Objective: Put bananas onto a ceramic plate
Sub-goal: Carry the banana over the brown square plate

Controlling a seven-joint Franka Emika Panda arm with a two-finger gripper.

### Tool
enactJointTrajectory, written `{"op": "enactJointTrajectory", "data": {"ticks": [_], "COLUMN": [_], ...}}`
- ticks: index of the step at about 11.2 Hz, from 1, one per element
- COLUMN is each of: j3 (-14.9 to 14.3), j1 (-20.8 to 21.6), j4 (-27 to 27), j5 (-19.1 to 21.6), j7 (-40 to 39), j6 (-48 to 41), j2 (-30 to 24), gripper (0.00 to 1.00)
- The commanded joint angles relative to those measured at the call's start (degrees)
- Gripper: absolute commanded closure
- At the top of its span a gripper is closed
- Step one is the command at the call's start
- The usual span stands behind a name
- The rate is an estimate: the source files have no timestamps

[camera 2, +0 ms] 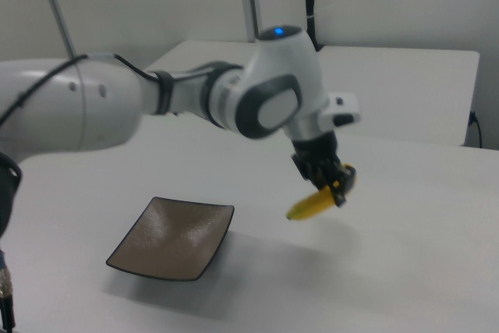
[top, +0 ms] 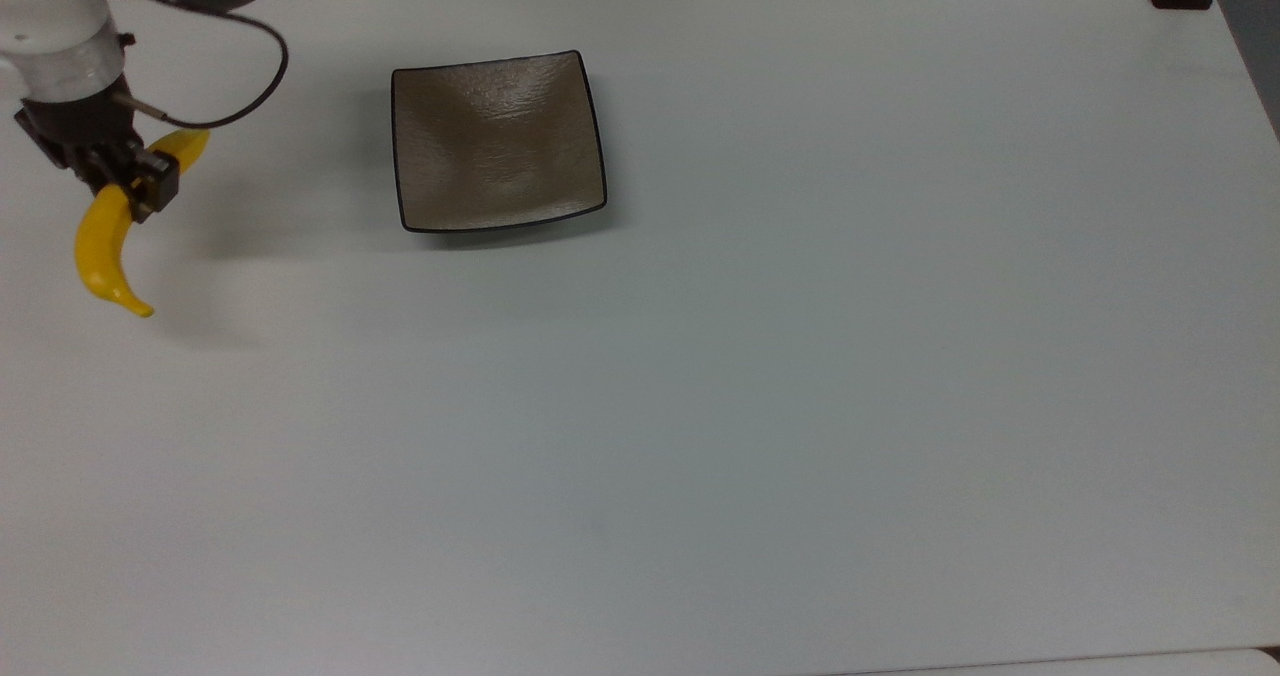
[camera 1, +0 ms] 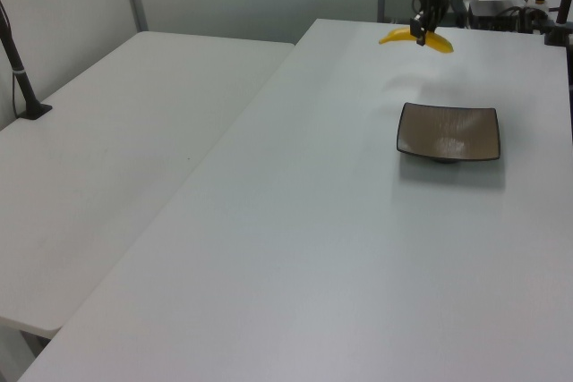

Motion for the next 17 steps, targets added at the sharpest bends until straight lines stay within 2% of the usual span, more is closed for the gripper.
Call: {"op": "enactJointTrajectory", "data": {"ticks": [1,4,8,10,12,15,17], "j3": [-0.3,0.0,0.0,0.1,2.5,3.1,3.5], "j1": [5.0,8.2,16.1,18.6,19.0,18.8,18.3], "j4": [-1.7,-1.9,-5.8,-8.1,-9.3,-12.5,-16.0], "j5": [1.6,5.3,5.4,5.5,5.8,6.6,7.7], "j7": [-1.9,-8.2,-9.3,-9.6,-13.4,-20.4,-21.9], "j6": [-8.6,-18.0,-22.5,-25.1,-25.9,-25.4,-24.3], "j2": [-8.0,-14.5,-21.7,-24.1,-24.7,-25.0,-24.9], "gripper": [1.0,1.0,1.0,1.0,1.0,1.0,1.0]}}
